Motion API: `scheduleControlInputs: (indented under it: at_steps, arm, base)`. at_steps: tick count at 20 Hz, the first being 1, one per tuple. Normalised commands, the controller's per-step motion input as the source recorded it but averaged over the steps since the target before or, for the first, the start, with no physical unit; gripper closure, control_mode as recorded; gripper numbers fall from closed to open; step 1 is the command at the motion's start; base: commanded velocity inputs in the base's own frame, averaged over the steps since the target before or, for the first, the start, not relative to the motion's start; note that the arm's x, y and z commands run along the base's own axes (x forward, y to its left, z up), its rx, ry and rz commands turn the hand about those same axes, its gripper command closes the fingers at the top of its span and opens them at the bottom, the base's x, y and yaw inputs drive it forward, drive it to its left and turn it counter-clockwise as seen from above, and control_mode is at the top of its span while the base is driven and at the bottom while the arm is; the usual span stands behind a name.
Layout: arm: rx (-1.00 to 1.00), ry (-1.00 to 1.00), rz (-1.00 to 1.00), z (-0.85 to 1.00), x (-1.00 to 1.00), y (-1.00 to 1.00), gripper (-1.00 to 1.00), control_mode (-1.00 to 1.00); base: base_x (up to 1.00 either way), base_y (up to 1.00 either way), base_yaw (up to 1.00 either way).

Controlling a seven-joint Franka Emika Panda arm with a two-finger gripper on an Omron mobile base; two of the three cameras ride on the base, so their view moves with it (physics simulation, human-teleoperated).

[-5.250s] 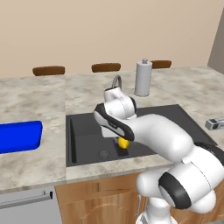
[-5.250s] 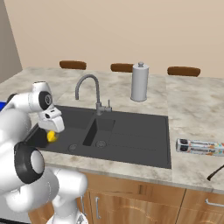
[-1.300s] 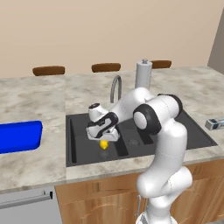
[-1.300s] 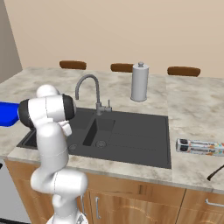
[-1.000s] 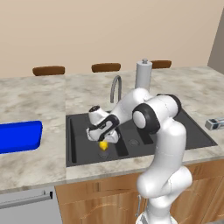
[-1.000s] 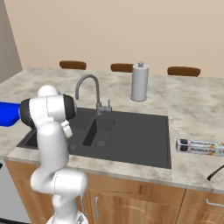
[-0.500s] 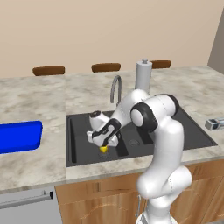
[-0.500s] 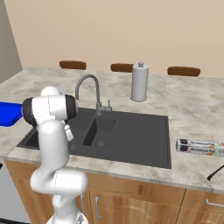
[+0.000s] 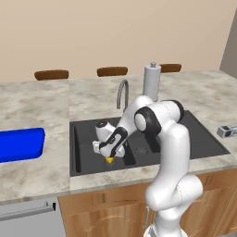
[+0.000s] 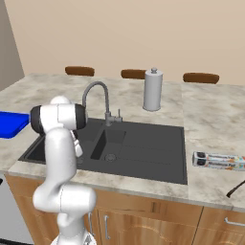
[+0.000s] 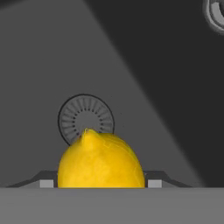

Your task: Pick up all produce items and place them in the sink. Turn on the sink faucet to wash them. Then turn the sink off and put them in the tray.

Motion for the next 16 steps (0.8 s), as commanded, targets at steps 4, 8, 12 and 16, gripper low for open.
scheduleControlInputs:
  at_steps: [4, 8, 12, 16]
  arm:
    - [0.00, 0.00, 0.00, -0.25, 0.21, 0.00, 1.00, -1.00]
    - [0.00, 0.00, 0.00, -0.23, 0.23, 0.00, 1.00, -1.00]
    - [0.00, 0.00, 0.00, -0.25, 0.24, 0.00, 1.00, -1.00]
    - [0.00, 0.00, 0.00, -0.29, 0.21, 0.00, 1.00, -1.00]
  base:
    - [0.00, 0.00, 0.00]
    - [0.00, 0.00, 0.00]
    - [0.00, 0.00, 0.00]
    - [0.00, 0.00, 0.00]
